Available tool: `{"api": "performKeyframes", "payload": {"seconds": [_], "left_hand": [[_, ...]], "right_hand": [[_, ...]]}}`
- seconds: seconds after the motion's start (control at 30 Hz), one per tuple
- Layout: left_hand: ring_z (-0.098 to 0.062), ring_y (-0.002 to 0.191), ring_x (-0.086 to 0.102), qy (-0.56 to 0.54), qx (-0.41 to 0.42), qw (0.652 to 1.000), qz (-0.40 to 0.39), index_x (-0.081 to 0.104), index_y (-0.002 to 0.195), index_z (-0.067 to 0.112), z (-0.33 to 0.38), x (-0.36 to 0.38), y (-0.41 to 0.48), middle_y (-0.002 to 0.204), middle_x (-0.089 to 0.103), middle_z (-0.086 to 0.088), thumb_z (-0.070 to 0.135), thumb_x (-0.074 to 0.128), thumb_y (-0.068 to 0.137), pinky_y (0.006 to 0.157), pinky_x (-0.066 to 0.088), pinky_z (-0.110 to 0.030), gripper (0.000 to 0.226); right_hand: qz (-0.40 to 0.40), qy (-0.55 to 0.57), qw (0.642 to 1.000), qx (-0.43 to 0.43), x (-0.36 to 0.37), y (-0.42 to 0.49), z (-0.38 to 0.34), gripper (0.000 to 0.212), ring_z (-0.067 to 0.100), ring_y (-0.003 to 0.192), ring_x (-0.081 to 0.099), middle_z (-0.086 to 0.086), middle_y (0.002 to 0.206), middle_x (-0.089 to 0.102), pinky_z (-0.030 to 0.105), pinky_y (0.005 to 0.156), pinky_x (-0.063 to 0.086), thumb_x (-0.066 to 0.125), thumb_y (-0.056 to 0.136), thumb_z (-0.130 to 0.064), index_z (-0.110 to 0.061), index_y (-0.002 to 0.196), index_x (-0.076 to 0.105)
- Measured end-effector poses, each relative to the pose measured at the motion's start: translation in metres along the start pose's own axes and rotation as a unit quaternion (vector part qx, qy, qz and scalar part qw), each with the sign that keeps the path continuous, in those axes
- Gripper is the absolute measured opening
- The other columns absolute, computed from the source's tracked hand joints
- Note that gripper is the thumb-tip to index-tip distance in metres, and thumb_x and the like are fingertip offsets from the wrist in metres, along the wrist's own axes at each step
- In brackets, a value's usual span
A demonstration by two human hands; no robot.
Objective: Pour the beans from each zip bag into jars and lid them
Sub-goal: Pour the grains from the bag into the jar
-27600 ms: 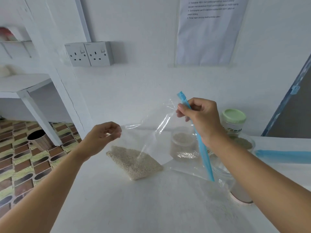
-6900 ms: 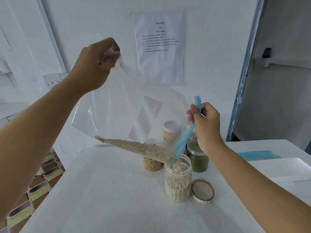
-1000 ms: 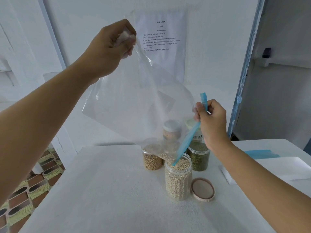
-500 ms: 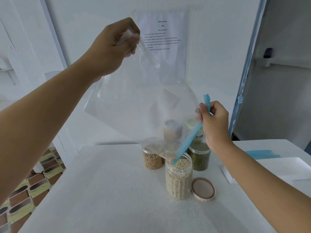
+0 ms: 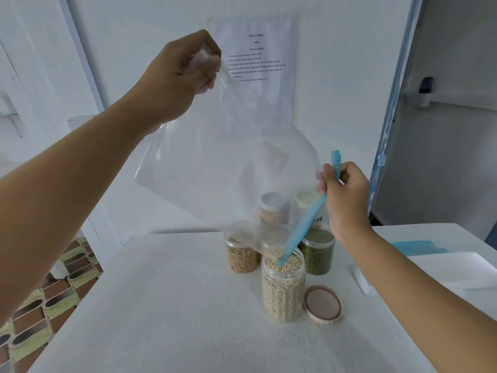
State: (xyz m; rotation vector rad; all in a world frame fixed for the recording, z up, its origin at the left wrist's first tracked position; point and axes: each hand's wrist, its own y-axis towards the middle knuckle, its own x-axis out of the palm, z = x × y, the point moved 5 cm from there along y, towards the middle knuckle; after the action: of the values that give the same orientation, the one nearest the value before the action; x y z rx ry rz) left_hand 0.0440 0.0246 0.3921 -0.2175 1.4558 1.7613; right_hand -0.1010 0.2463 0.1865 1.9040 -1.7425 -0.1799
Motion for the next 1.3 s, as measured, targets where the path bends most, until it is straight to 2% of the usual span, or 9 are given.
{"api": "performKeyframes", "payload": {"seconds": [0.33,0.53,0.6,0.7,0.8,0.9,1.07,1.2,1.3], "left_hand": [[-0.008,0.067,0.048,-0.013,-0.003,1.0,-0.01,0.057,0.103,0.002,-0.001,0.006,0.002,0.072,0.055,0.005,0.016,0.049,0.107,0.063,0.041,-0.015,0.017],[-0.004,0.072,0.064,0.11,-0.005,0.993,-0.05,0.049,0.112,0.019,-0.006,0.004,-0.008,0.081,0.071,0.002,0.042,0.041,0.11,0.066,0.043,-0.011,0.024],[-0.002,0.065,0.059,0.132,-0.025,0.987,-0.088,0.042,0.115,0.022,-0.016,0.004,-0.015,0.079,0.069,-0.001,0.057,0.042,0.104,0.063,0.043,-0.02,0.037],[-0.009,0.069,0.058,0.092,-0.059,0.981,-0.159,0.037,0.125,0.026,-0.032,0.004,-0.027,0.084,0.061,-0.004,0.077,0.071,0.072,0.068,0.048,-0.03,0.081],[-0.012,0.091,0.067,0.031,-0.107,0.98,-0.163,0.039,0.14,0.029,-0.05,-0.006,-0.039,0.097,0.066,0.0,0.052,0.092,0.057,0.082,0.053,-0.026,0.101],[-0.005,0.102,0.07,-0.001,-0.154,0.979,-0.13,0.055,0.132,0.036,-0.071,-0.018,-0.056,0.104,0.073,0.007,0.064,0.092,0.055,0.088,0.053,-0.023,0.089],[-0.008,0.085,0.075,-0.027,-0.209,0.974,-0.078,0.07,0.105,0.027,-0.101,-0.012,-0.099,0.093,0.077,0.006,0.073,0.074,0.06,0.087,0.053,-0.032,0.065],[-0.016,0.08,0.076,-0.048,-0.196,0.979,-0.037,0.066,0.109,0.025,-0.101,-0.001,-0.102,0.087,0.075,0.0,0.075,0.063,0.075,0.099,0.054,-0.051,0.061],[-0.017,0.076,0.073,-0.003,-0.154,0.988,-0.027,0.058,0.114,0.032,-0.088,0.002,-0.089,0.079,0.073,0.001,0.075,0.05,0.089,0.096,0.055,-0.053,0.05]], "right_hand": [[0.028,0.014,0.999,0.022,-0.008,0.001,0.008,0.027,0.007,0.056,0.049,0.002,0.074,0.062,0.022,0.065,0.047,0.057,0.104,-0.015,-0.013,0.078,0.048],[0.034,0.023,0.999,0.03,-0.008,-0.002,0.011,0.027,0.006,0.056,0.051,0.001,0.069,0.058,0.019,0.064,0.048,0.056,0.104,-0.014,-0.011,0.079,0.048],[0.032,0.02,0.999,0.026,-0.007,-0.003,0.011,0.026,0.005,0.056,0.052,0.002,0.07,0.059,0.018,0.064,0.049,0.056,0.104,-0.014,-0.011,0.08,0.049],[0.035,0.021,0.999,0.03,-0.008,-0.004,0.016,0.025,0.005,0.056,0.052,0.003,0.071,0.059,0.018,0.064,0.048,0.057,0.104,-0.014,-0.01,0.08,0.05],[0.037,0.03,0.998,0.044,-0.01,-0.006,0.021,0.025,0.007,0.056,0.048,0.003,0.069,0.057,0.02,0.063,0.047,0.056,0.104,-0.014,-0.009,0.08,0.049],[0.042,0.042,0.997,0.057,-0.012,-0.007,0.024,0.024,0.008,0.056,0.046,0.002,0.069,0.056,0.02,0.064,0.046,0.056,0.104,-0.014,-0.007,0.083,0.049],[0.051,0.041,0.995,0.071,-0.014,-0.007,0.03,0.023,0.007,0.056,0.047,0.002,0.07,0.059,0.022,0.066,0.047,0.056,0.104,-0.016,-0.007,0.083,0.052],[0.06,0.036,0.995,0.074,-0.013,-0.008,0.032,0.022,0.007,0.056,0.047,0.001,0.071,0.059,0.02,0.065,0.048,0.056,0.104,-0.018,-0.007,0.085,0.053],[0.064,0.049,0.993,0.092,-0.012,-0.007,0.034,0.024,0.007,0.053,0.046,0.001,0.071,0.057,0.023,0.062,0.047,0.054,0.105,-0.021,-0.009,0.084,0.052]]}}
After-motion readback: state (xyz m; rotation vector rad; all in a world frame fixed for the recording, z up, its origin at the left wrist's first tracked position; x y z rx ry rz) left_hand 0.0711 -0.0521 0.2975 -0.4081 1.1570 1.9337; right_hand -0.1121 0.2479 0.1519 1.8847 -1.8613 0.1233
